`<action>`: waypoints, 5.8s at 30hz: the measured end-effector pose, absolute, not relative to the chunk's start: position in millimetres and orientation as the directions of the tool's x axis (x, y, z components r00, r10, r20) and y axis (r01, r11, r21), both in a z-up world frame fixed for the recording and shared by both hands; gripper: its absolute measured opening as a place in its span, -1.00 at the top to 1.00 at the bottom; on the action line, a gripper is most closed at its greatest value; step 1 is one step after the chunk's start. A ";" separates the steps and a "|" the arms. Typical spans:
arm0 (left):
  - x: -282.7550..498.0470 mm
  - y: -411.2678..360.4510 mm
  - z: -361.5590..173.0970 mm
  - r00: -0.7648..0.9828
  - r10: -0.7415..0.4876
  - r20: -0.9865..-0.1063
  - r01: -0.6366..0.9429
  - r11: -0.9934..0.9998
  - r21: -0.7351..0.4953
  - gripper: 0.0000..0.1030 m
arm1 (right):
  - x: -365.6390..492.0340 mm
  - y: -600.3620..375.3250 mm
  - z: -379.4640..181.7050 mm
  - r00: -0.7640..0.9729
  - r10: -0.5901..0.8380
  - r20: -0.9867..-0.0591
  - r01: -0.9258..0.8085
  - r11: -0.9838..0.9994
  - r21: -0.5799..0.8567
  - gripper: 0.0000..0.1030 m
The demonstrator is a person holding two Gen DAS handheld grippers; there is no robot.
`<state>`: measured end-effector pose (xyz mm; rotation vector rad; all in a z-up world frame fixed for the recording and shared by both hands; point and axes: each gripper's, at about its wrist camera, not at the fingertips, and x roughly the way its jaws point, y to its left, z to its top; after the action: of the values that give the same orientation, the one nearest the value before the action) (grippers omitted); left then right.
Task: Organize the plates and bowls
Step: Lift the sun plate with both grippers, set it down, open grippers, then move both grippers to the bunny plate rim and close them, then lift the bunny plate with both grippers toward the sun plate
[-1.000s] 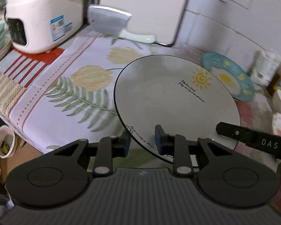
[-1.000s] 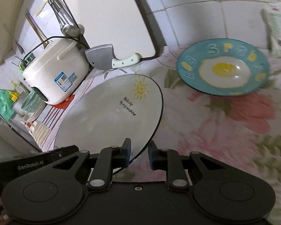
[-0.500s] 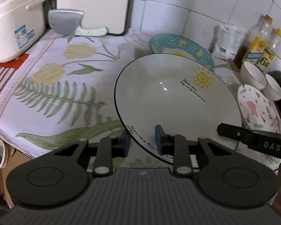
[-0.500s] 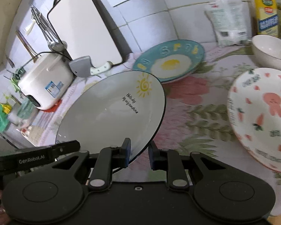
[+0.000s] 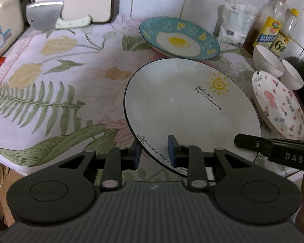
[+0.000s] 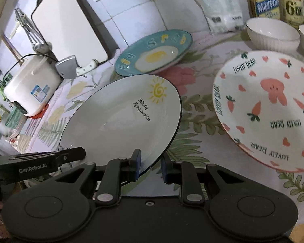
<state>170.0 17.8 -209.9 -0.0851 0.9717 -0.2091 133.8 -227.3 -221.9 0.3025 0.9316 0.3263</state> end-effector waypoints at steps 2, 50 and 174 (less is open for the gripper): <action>172.8 17.5 -214.1 0.535 -0.218 -0.816 0.141 0.976 -0.169 0.51 | 135.5 -227.8 -225.9 0.549 0.394 -0.737 -0.128 0.911 0.392 0.51; 114.7 -117.8 -88.8 0.487 -0.415 -0.769 0.410 0.886 -0.218 -0.47 | -27.7 -365.7 -102.6 0.816 0.197 -0.543 0.006 0.937 0.350 -0.44; 59.1 -62.8 -95.0 0.591 -0.260 -0.763 0.092 0.962 -0.256 0.50 | 16.5 -273.8 -130.3 0.794 0.286 -0.536 -0.009 0.888 0.460 0.51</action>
<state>59.1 -62.8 -95.0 -0.1977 0.9167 -0.2063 16.5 -273.8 -130.3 0.4574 0.6381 0.1644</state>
